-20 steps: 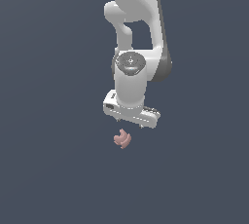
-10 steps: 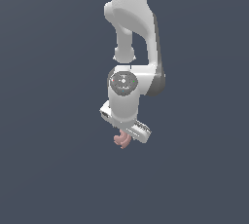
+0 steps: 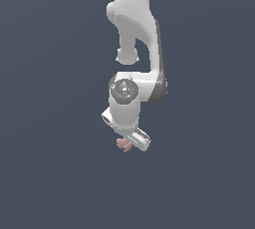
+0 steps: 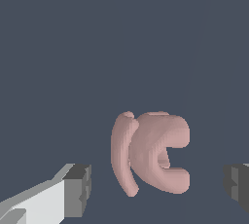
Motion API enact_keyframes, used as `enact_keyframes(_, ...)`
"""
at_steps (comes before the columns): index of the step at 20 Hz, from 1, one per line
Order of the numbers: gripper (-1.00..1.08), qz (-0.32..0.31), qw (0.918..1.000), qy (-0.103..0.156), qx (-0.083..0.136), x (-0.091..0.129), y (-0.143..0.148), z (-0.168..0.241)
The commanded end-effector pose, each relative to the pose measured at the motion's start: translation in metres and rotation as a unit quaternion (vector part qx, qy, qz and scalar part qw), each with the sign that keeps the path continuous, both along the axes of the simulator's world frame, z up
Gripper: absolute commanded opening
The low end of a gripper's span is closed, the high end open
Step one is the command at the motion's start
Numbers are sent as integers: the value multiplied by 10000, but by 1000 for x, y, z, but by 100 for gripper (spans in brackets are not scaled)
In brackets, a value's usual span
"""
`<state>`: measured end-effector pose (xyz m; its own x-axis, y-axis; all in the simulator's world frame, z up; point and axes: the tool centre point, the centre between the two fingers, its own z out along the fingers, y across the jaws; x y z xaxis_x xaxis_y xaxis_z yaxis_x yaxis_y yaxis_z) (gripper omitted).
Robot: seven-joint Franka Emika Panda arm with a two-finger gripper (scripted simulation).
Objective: Pick up the object and move it to a goal position.
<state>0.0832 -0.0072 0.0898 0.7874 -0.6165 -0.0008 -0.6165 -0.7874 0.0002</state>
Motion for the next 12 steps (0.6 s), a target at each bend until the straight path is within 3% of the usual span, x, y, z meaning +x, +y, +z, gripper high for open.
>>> enact_keyframes(1,100,0,10000,-2,0,0,0,0)
enact_keyframes(12,100,-24,10000,-4,-1,-1,0,-46)
